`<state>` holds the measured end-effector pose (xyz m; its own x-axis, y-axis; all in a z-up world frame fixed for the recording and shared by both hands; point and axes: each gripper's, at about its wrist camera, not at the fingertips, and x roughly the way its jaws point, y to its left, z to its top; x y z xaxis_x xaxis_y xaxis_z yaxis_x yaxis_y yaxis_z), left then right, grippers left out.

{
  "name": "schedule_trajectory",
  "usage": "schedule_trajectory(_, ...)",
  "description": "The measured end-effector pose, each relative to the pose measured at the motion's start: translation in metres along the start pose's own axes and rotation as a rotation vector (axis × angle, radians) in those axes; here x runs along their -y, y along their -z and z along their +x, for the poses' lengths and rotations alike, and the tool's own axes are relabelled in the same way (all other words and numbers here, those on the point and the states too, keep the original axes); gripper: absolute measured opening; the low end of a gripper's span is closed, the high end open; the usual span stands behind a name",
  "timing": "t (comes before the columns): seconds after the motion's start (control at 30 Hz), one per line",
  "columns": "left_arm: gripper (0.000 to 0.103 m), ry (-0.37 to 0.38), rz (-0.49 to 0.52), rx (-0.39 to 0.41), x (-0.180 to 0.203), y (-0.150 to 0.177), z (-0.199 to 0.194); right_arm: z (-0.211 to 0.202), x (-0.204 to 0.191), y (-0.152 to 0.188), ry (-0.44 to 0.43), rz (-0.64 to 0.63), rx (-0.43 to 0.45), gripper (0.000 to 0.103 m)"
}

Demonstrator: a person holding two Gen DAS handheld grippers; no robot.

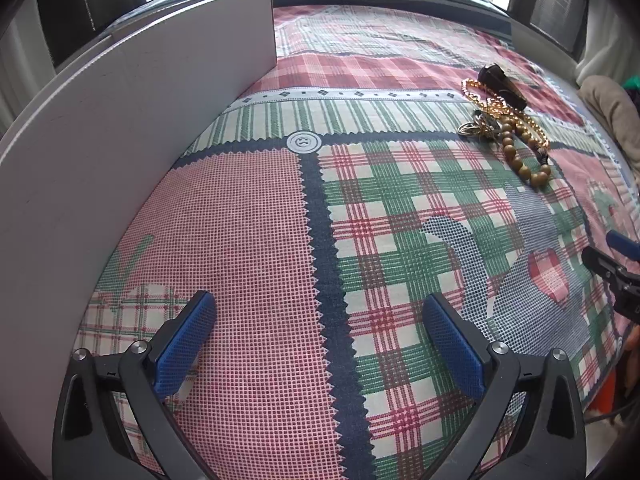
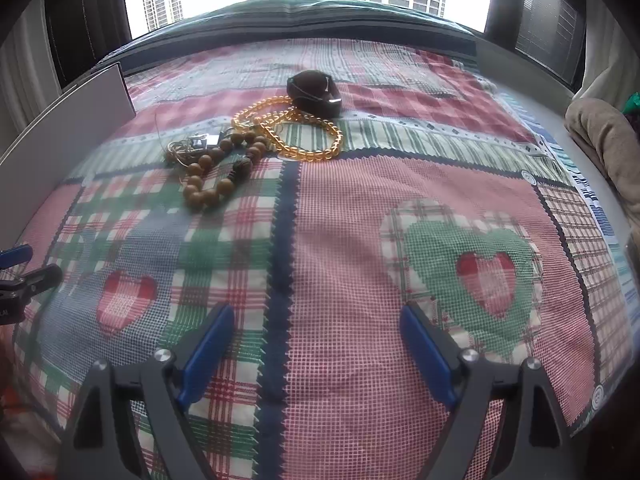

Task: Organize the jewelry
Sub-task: 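Move both tools back from the box toward the remaining jewelry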

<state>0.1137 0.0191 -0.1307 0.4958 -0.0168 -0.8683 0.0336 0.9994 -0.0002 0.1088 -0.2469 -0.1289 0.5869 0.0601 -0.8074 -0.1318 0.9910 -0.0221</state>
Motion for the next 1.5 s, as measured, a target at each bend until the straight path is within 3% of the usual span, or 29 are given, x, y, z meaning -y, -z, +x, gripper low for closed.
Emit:
schedule_trajectory(0.7, 0.103, 0.009, 0.011, -0.019, -0.002, 0.0, 0.0, -0.001, 0.001, 0.001, -0.002, 0.01, 0.001, 0.087)
schedule_trajectory(0.83, 0.102, 0.022, 0.03, -0.08, 0.0, -0.004, 0.001, -0.002, 0.001, 0.002, -0.003, 0.009, 0.004, 0.087)
schedule_trajectory(0.93, 0.1, 0.116, 0.022, -0.121, 0.005, -0.02, -0.003, -0.002, 0.002, 0.002, -0.013, -0.005, -0.001, 0.088)
schedule_trajectory(1.0, 0.099, 0.174, 0.047, -0.079, 0.016, -0.037, -0.015, -0.002, 0.002, 0.002, -0.016, -0.009, -0.004, 0.088)
schedule_trajectory(1.1, 0.099, 0.195, 0.121, -0.015, 0.044, -0.069, -0.028, -0.002, 0.001, 0.003, -0.014, -0.005, 0.0, 0.088)
schedule_trajectory(1.23, 0.098, 0.295, 0.213, -0.023, 0.085, -0.105, -0.007, -0.002, 0.001, 0.003, -0.014, -0.004, 0.002, 0.089)
schedule_trajectory(1.3, 0.088, 0.297, 0.253, -0.042, 0.102, -0.115, 0.017, -0.002, 0.001, 0.003, -0.014, -0.003, 0.001, 0.089)
schedule_trajectory(1.37, 0.07, 0.274, 0.285, -0.065, 0.115, -0.119, 0.039, -0.002, 0.001, 0.003, -0.013, -0.001, 0.002, 0.089)
schedule_trajectory(1.43, 0.065, 0.272, 0.289, -0.057, 0.121, -0.122, 0.053, -0.003, 0.001, 0.004, -0.013, -0.001, 0.005, 0.089)
schedule_trajectory(1.5, 0.046, 0.301, 0.28, -0.028, 0.122, -0.122, 0.054, -0.004, 0.002, 0.005, -0.015, -0.002, 0.009, 0.089)
